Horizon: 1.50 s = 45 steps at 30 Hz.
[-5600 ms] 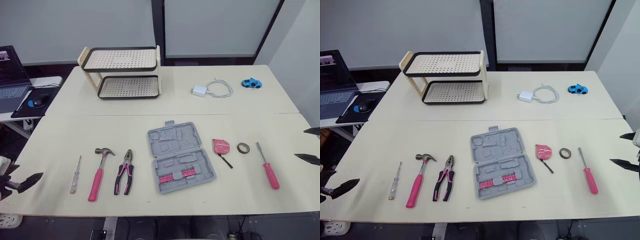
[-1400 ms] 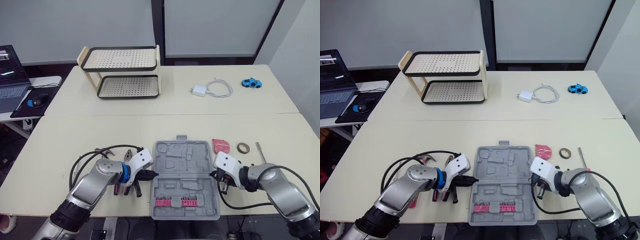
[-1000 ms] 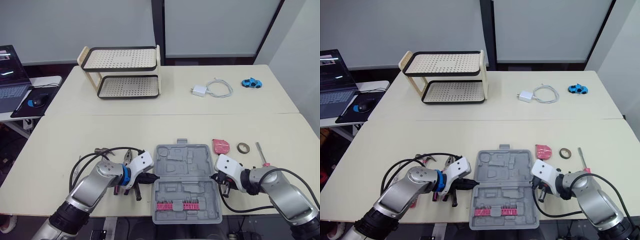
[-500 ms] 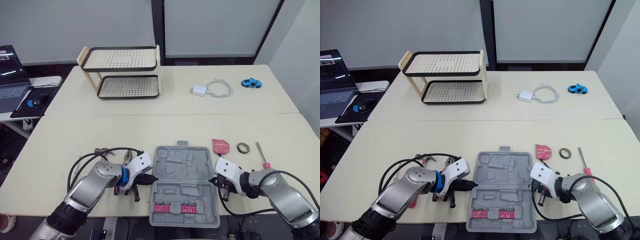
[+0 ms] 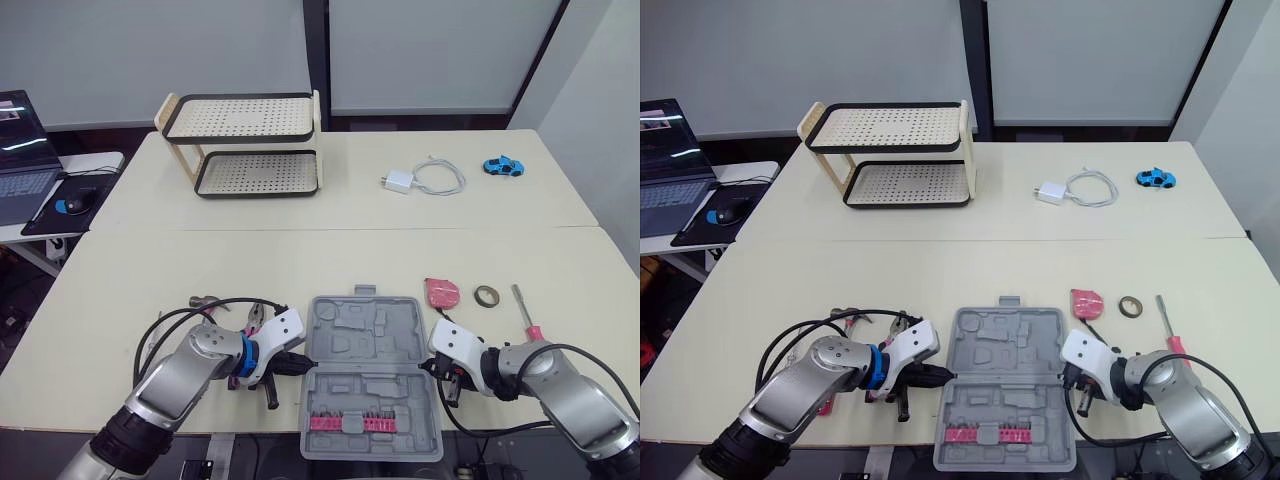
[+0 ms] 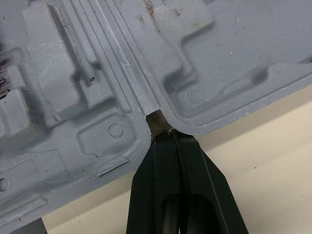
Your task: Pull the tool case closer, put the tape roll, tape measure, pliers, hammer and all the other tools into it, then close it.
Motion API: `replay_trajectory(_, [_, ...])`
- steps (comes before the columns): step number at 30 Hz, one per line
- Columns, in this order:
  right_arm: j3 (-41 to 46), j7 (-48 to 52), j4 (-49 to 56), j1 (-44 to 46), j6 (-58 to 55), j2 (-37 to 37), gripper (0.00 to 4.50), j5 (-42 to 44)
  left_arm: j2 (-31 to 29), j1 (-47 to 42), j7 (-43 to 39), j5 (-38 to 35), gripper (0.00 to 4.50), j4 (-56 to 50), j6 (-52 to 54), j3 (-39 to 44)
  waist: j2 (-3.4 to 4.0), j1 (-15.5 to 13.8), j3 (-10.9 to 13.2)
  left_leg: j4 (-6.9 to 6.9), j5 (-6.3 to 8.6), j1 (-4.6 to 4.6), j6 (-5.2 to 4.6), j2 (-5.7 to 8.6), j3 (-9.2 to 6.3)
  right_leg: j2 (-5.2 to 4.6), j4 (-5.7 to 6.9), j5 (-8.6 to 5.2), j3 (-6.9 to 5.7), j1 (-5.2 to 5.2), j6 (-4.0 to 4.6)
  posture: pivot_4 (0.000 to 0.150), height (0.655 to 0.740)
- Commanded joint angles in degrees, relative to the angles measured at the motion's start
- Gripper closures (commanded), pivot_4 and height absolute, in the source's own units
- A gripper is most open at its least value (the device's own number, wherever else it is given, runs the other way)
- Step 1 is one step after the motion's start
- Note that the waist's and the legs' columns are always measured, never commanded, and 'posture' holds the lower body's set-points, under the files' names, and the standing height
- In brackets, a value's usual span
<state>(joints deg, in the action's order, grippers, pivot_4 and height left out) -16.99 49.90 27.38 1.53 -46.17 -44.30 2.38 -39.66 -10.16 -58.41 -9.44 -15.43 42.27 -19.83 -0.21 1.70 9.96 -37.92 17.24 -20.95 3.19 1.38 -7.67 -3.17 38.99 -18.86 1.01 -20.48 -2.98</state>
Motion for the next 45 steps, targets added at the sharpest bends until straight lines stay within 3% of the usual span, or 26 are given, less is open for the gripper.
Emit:
replay_trajectory(1, [-0.4,0.1,2.5,0.0,0.6,-0.4,4.47,1.0,-0.5,0.4,-0.9,-1.6,4.48,-2.7,0.1,-0.6,0.0,0.0,0.0,0.0,0.0,0.0,0.0,0.0,0.0,0.0,0.0,0.0,0.0,0.0,0.0,0.15,0.74])
replay_trajectory(13, [0.3,-1.1,1.8,0.1,0.3,-0.8,4.47,1.4,-1.0,0.2,0.1,-1.7,4.48,-1.6,-0.4,-0.2,0.0,0.0,0.0,0.0,0.0,0.0,0.0,0.0,-0.01,0.0,0.0,0.0,0.0,0.0,0.0,0.15,0.74])
replay_trajectory(27, [10.6,-1.4,4.3,-4.6,1.1,-6.7,4.47,3.8,-3.8,0.1,0.0,-3.8,4.48,-0.8,-1.0,4.9,-0.01,0.0,0.0,0.0,0.0,0.01,0.0,0.0,0.01,0.0,0.0,0.0,0.01,0.02,0.0,0.15,0.74])
replay_trajectory(31, [18.3,-0.5,7.2,-9.2,4.3,-8.9,4.47,5.6,-7.1,2.4,-2.8,-8.3,4.48,-1.3,-4.3,13.4,-0.01,0.0,0.0,0.02,0.0,0.01,-0.01,-0.04,0.0,0.0,-0.01,0.0,0.0,0.01,0.0,0.15,0.74])
replay_trajectory(35, [31.8,3.2,8.4,-16.0,10.8,-9.4,4.47,8.9,-10.6,4.6,-5.5,-12.8,4.48,2.3,-8.4,25.5,-0.02,-0.1,0.0,0.03,0.0,0.01,-0.01,-0.09,0.01,-0.01,-0.03,0.0,-0.01,0.03,0.0,0.15,0.74])
replay_trajectory(40, [48.7,8.7,4.2,-22.3,16.1,-9.5,4.47,11.5,-13.9,6.0,-4.2,-12.1,4.48,16.5,-15.1,37.1,-0.01,-0.1,0.0,0.03,0.01,0.11,-0.02,-0.06,0.08,0.0,-0.04,-0.01,-0.03,0.14,0.0,0.15,0.74])
replay_trajectory(45, [61.9,15.1,-6.7,-28.2,23.2,-11.5,4.47,10.1,-16.6,9.1,-0.7,-10.7,4.48,32.7,-20.4,46.8,-0.05,0.0,0.0,0.07,0.03,0.13,-0.05,-0.05,0.14,0.0,-0.08,-0.01,0.02,0.13,0.01,0.15,0.74])
